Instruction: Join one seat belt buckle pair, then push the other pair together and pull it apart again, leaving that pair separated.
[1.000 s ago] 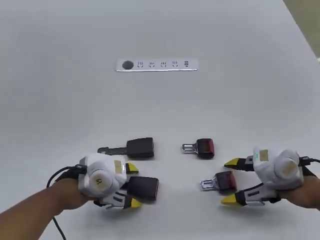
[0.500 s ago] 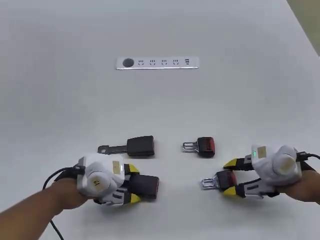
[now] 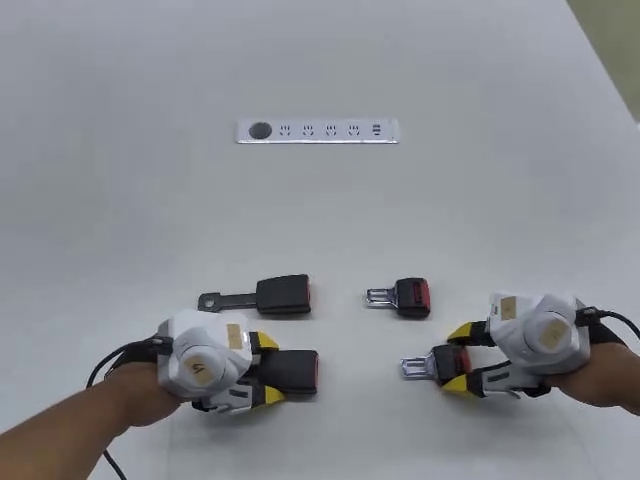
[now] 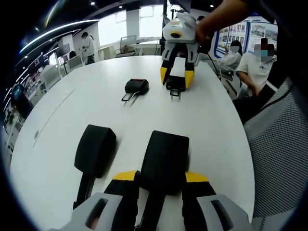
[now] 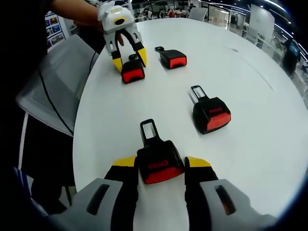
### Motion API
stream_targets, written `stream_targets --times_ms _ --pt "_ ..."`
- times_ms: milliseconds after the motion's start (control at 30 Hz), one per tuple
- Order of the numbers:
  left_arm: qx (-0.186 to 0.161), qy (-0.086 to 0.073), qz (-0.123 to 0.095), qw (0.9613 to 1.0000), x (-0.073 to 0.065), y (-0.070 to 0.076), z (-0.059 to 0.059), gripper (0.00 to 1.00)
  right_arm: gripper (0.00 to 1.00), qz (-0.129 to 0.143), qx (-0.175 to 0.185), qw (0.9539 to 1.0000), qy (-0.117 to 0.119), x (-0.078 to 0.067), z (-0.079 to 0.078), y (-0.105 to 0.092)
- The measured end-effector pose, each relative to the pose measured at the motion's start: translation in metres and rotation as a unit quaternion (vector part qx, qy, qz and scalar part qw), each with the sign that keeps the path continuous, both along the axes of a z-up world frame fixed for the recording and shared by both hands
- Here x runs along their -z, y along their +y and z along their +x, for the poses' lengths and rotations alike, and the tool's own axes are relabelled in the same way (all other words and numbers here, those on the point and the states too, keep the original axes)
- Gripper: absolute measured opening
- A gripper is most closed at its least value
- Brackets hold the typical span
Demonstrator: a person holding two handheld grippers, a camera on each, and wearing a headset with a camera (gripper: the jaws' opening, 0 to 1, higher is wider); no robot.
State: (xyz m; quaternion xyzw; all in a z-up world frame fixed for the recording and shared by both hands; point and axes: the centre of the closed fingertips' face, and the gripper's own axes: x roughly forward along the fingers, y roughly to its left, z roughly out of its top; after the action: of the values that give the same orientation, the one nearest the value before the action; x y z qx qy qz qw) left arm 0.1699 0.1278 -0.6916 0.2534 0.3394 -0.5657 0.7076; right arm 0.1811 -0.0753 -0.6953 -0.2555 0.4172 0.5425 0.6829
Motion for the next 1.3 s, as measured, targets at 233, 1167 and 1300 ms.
stream_targets --times_ms 233,1167,1300 --pt "-0.008 0.004 0.009 0.9999 0.001 -0.001 0.001 0.35 0.35 -0.021 0.003 0.9998 0.005 0.001 -0.001 0.002" --pt "-0.007 0.012 0.036 0.9993 0.004 0.000 -0.002 0.35 0.36 -0.018 0.006 0.9998 0.000 0.000 -0.005 0.059" --pt "-0.005 0.013 0.041 0.9991 0.002 -0.001 -0.003 0.35 0.36 -0.014 0.002 0.9999 -0.001 0.001 -0.006 0.072"
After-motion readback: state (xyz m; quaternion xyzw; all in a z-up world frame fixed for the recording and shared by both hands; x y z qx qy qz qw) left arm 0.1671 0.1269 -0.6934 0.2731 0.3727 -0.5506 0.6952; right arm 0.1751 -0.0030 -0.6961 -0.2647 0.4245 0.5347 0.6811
